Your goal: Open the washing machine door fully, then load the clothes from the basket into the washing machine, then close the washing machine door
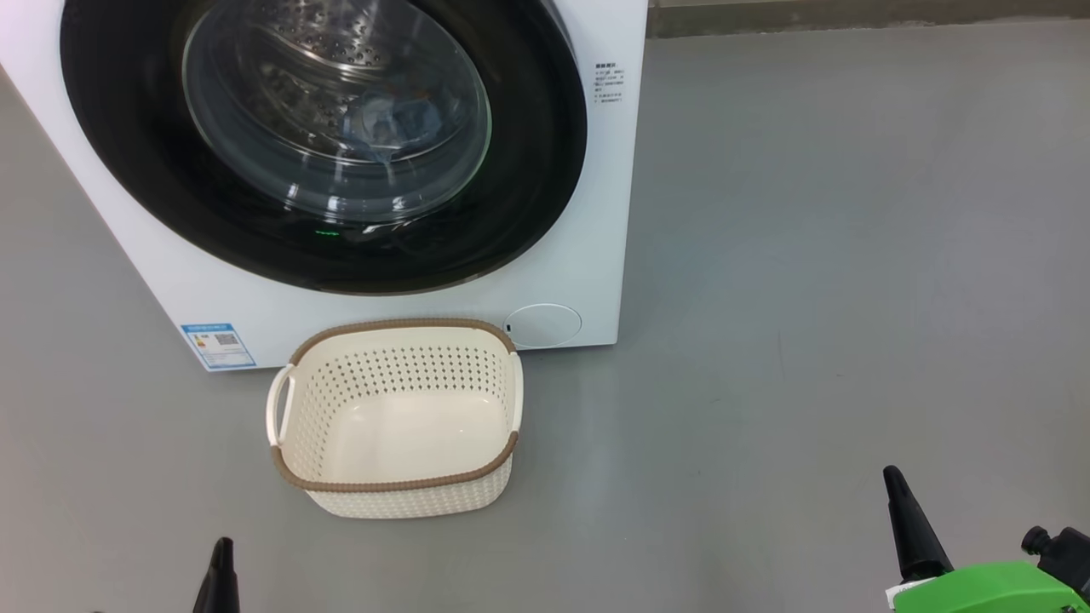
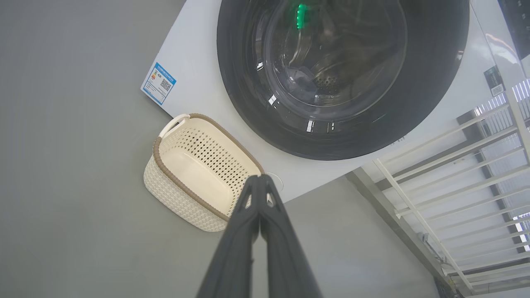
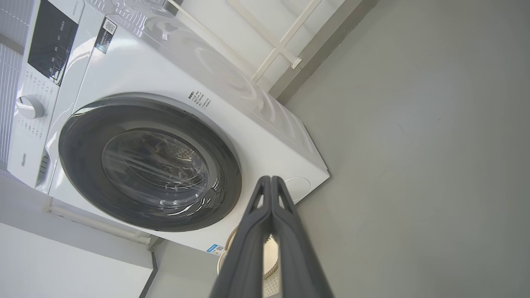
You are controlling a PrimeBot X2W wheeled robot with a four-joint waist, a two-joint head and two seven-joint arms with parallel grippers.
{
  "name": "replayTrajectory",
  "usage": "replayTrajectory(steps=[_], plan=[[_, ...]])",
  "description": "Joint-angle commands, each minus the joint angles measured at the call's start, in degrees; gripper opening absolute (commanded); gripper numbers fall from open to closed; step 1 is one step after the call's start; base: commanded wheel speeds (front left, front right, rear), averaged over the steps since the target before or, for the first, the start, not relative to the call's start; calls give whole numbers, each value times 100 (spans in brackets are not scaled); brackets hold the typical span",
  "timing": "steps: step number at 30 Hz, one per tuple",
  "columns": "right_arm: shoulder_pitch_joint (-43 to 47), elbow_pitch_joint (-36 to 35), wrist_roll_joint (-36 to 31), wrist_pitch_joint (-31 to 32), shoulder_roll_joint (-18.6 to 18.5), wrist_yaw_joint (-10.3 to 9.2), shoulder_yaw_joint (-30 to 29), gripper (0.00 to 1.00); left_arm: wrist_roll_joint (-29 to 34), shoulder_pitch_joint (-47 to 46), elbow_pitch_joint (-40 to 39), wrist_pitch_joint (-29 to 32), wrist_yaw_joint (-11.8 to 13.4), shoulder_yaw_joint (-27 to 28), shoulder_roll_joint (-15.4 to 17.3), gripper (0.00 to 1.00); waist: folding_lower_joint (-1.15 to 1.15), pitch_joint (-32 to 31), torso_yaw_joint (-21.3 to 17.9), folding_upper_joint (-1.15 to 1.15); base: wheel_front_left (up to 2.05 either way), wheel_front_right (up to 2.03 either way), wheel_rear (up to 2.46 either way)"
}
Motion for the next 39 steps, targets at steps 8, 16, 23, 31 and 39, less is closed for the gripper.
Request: replayTrajectory(steps=[8,16,23,31,39], plan=[[-326,-119,590,156,-15,-4,3,0,-595,-361,-29,152,-74,135,110,0,-1,4,-28,0,0,0,0],[-367,-106,1069,292,1,-4,-26,0,-1118,-469,44,286,-110,152,120,0,-1,8,-57,0,0,0,0],[-403,-96,1488,410,16,-4,-51,0,-1575,-564,109,404,-142,167,128,0,-1,12,-82,0,0,0,0],[-445,-84,1966,545,32,-5,-80,0,-2096,-673,182,538,-179,183,137,0,-1,16,-110,0,0,0,0],[-486,-72,2445,681,49,-5,-108,0,-2619,-781,256,672,-215,200,147,0,-1,20,-138,0,0,0,0]])
